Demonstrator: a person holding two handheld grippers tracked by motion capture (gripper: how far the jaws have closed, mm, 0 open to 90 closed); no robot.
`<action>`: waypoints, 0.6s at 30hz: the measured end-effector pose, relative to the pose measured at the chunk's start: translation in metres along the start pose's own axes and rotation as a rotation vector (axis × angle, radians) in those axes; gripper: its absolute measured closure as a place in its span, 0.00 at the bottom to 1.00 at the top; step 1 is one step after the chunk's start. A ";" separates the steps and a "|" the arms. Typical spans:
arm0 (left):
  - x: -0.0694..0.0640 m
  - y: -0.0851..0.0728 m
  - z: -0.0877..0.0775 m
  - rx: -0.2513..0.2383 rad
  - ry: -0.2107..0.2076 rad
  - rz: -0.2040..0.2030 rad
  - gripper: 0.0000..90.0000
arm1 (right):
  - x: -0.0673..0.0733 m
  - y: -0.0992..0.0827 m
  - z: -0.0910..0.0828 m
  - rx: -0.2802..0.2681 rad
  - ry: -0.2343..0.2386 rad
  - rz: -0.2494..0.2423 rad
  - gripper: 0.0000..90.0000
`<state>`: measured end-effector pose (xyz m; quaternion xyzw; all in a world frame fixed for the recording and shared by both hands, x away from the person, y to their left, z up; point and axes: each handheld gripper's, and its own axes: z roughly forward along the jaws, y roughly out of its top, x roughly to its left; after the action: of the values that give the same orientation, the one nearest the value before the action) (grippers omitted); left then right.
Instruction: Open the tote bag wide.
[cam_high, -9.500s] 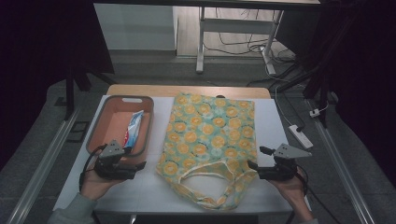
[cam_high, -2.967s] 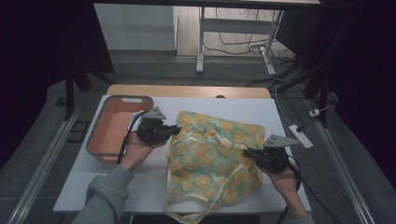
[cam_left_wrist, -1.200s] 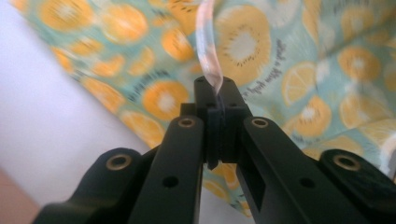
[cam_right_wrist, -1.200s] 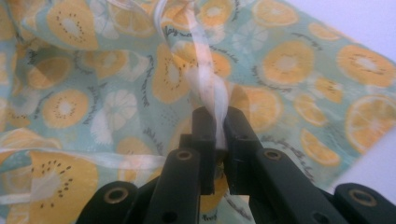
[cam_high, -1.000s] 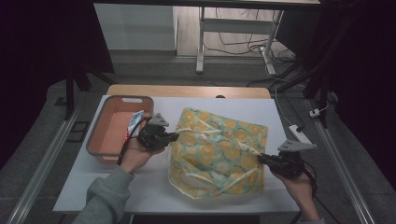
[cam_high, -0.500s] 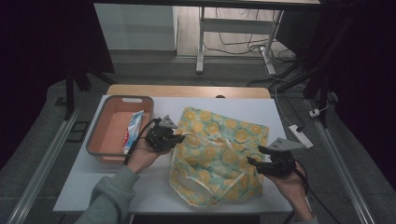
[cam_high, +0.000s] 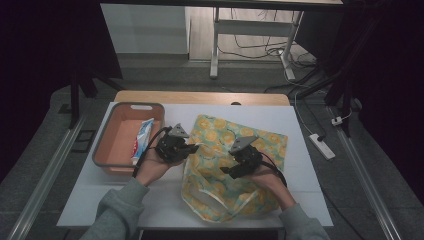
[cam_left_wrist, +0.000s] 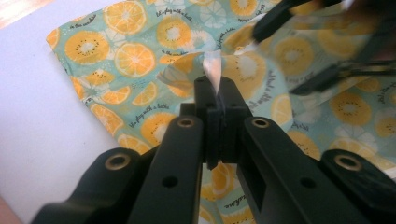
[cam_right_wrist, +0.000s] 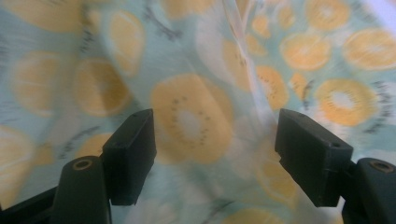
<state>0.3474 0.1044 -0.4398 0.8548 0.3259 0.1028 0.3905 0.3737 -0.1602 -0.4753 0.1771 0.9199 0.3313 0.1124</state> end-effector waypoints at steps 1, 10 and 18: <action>0.000 0.000 0.000 -0.001 -0.003 -0.003 0.98 | -0.008 -0.004 0.011 0.029 0.012 0.015 0.32; -0.001 0.000 -0.001 -0.012 -0.003 0.005 0.98 | -0.011 -0.014 0.023 0.082 0.008 0.039 0.98; 0.006 -0.003 -0.010 -0.046 0.030 -0.015 0.95 | 0.001 0.008 -0.048 -0.140 -0.040 0.036 0.99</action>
<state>0.3462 0.1154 -0.4357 0.8416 0.3356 0.1202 0.4059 0.3591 -0.1809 -0.4339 0.1920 0.8886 0.3934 0.1368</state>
